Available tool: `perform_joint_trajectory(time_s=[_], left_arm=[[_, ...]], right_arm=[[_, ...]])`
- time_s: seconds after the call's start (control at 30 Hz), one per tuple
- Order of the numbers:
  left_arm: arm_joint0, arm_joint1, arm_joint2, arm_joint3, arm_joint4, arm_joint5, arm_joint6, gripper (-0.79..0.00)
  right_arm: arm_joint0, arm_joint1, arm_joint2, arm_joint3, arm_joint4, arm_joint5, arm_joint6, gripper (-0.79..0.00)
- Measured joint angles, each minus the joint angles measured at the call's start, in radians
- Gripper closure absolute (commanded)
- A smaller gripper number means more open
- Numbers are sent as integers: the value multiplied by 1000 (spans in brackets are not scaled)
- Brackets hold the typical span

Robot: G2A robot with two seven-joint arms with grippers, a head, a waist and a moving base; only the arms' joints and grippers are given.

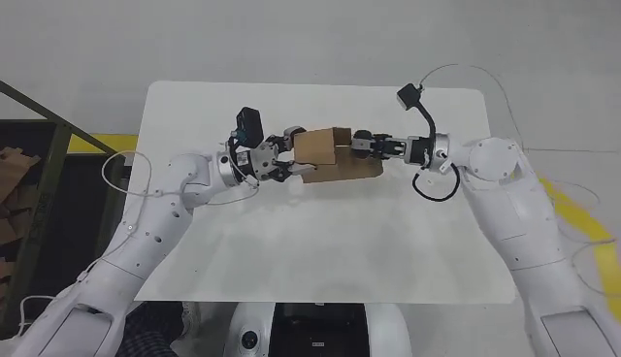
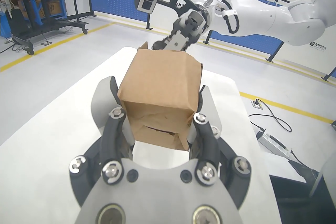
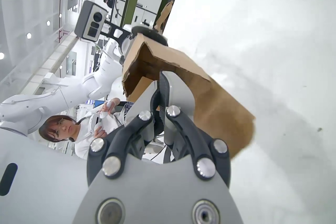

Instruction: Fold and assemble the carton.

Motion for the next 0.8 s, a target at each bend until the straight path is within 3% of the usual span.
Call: perform_joint_trajectory(time_s=[0.17, 0.47, 0.8], left_arm=[[7, -2, -6, 1, 1, -11, 1, -320], [25, -3, -18, -24, 6, -29, -6, -311], [34, -7, -26, -35, 48, -20, 6, -311]], right_arm=[[-5, 13, 48, -13, -50, 22, -55, 0], [40, -1, -27, 6, -92, 36, -83, 0], [51, -20, -117, -8, -8, 6, -6, 0]])
